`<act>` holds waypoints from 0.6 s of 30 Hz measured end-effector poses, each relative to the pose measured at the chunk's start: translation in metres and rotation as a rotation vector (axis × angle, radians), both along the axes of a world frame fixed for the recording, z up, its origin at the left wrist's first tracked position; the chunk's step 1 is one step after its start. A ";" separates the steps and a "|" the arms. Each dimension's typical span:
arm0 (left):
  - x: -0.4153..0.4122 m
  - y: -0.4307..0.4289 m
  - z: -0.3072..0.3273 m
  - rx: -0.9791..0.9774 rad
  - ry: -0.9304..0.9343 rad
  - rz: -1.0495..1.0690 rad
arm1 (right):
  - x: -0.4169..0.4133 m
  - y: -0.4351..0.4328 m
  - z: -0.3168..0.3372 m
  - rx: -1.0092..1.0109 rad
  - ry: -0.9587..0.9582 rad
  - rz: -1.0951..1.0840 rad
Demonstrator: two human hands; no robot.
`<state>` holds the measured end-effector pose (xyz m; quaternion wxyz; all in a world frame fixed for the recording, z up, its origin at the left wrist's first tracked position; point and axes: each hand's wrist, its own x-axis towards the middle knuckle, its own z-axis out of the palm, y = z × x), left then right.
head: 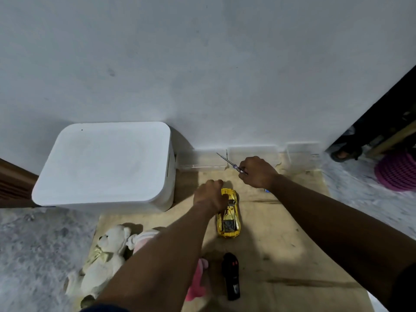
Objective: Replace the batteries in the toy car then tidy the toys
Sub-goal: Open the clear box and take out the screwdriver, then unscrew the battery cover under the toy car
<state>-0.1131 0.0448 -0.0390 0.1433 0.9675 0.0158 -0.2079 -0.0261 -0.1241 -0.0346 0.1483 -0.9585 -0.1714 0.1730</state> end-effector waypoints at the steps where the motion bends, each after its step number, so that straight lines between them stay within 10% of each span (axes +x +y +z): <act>1: -0.006 -0.006 -0.005 -0.033 0.016 0.017 | -0.002 -0.001 -0.001 0.006 -0.002 -0.014; 18: -0.019 -0.008 -0.018 -0.383 0.064 0.211 | -0.011 -0.011 0.002 0.061 -0.016 -0.119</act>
